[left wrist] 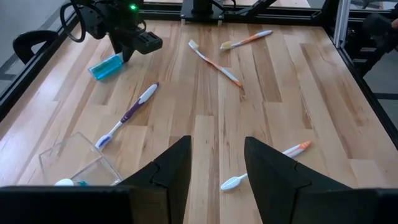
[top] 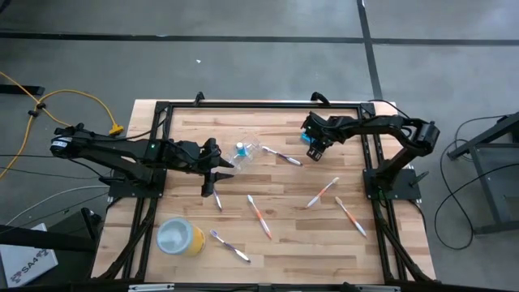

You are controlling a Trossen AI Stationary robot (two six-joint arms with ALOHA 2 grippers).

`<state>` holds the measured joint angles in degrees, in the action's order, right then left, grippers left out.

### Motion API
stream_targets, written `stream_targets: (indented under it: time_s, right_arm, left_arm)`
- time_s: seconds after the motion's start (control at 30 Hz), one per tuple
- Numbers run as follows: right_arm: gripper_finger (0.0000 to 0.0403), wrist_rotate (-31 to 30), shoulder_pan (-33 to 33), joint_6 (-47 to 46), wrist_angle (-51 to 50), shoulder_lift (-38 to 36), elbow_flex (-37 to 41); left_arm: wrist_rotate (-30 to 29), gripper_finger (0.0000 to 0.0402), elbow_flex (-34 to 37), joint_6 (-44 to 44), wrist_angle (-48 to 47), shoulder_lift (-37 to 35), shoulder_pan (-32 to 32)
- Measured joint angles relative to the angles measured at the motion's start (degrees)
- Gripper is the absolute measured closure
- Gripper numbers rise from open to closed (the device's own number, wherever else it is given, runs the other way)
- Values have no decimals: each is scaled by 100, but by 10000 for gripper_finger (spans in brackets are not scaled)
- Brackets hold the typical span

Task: Pick & Place toothbrushing station
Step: Put the blue mouthwash into the transparent organizer

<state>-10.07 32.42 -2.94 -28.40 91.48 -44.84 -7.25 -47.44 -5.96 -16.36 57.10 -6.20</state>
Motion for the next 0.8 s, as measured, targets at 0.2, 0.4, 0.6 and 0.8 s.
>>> stream_targets:
  time_s: [0.2, 0.4, 0.6, 0.8]
  right_arm:
    - [312, 270, 0, -2, -1, -9, -11]
    - [322, 300, 0, 15, -4, -11, -11]
    - [322, 289, -2, 115, -64, -11, -11]
    - [322, 215, -7, 150, -306, -11, -20]
  left_arm:
    - [0, 259, -1, -11, 2, 0, 0]
    - [-7, 259, 0, -11, 7, 0, -29]
    - [-7, 259, -2, -11, 9, 0, -176]
    - [-9, 259, 0, -9, 11, 0, -232]
